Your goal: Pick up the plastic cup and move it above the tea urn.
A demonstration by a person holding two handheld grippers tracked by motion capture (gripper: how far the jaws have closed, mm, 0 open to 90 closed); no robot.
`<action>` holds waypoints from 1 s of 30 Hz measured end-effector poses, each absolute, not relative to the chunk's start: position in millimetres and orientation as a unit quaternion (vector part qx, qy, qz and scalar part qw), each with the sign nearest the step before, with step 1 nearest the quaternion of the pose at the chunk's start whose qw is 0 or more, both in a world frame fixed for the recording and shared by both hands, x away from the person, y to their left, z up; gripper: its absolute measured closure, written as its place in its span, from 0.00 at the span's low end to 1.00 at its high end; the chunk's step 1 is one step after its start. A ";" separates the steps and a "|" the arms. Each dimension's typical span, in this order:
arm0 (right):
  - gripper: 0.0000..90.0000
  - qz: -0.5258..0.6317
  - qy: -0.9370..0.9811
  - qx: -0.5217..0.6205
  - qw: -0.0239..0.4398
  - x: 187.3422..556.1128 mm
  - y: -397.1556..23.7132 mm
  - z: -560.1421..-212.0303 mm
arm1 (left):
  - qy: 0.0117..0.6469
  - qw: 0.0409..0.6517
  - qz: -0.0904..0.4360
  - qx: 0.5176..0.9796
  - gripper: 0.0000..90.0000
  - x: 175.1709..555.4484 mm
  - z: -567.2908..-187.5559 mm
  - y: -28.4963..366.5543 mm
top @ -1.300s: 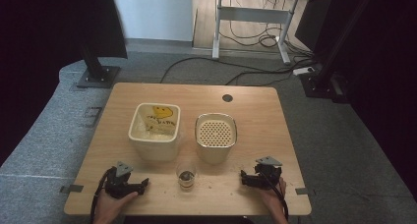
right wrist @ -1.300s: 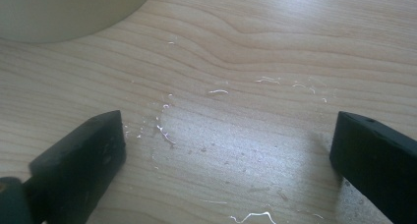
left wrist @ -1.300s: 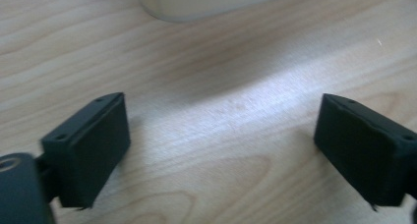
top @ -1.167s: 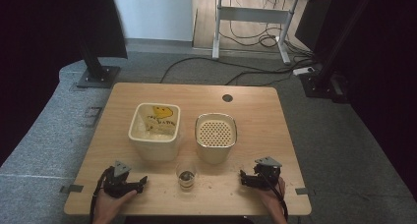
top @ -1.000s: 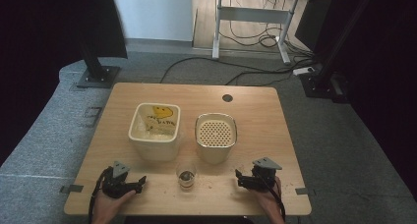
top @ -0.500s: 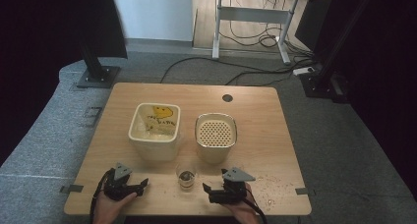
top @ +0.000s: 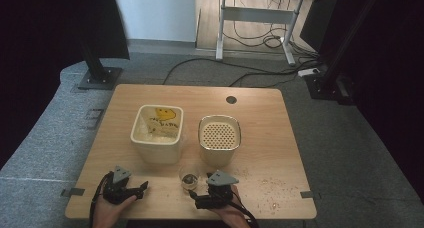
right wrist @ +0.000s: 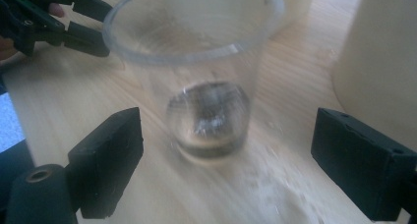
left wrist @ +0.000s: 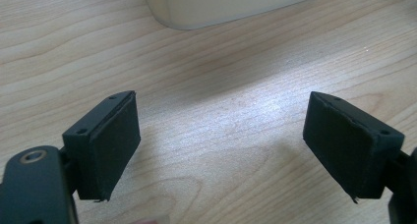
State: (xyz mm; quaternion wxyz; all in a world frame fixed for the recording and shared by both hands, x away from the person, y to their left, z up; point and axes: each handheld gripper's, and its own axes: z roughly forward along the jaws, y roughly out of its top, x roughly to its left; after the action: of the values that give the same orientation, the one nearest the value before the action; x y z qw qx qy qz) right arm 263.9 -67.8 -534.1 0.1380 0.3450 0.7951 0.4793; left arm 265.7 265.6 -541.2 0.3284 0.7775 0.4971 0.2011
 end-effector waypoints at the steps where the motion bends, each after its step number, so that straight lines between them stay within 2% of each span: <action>1: 0.14 0.480 0.796 0.341 0.139 266.2 -63.8 -534.4 | 0.497 0.329 0.200 0.778 0.15 266.1 -541.1 266.2; 4: 0.17 0.489 0.794 0.334 0.136 273.7 -52.0 -533.8 | 0.498 0.330 0.199 0.777 0.15 266.2 -541.3 267.3; 8: 0.32 0.507 0.789 0.316 0.145 279.8 -36.6 -533.9 | 0.495 0.328 0.199 0.779 0.16 266.2 -542.5 268.0; 13: 0.37 0.505 0.790 0.313 0.152 278.7 -40.4 -530.9 | 0.497 0.327 0.194 0.780 0.16 266.0 -543.5 269.3; 21: 0.40 0.537 0.768 0.317 0.147 271.8 -63.8 -510.8 | 0.503 0.329 0.194 0.775 0.16 267.5 -543.8 271.7; 30: 0.41 0.594 0.715 0.326 0.174 262.4 -118.0 -450.8 | 0.506 0.326 0.190 0.776 0.16 268.8 -545.0 271.5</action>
State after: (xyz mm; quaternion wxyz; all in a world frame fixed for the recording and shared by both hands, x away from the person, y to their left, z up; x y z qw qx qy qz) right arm 262.4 -118.0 -450.8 0.1735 0.3256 0.7152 0.5936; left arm 268.8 271.5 -545.0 0.3258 0.7757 0.5060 0.1899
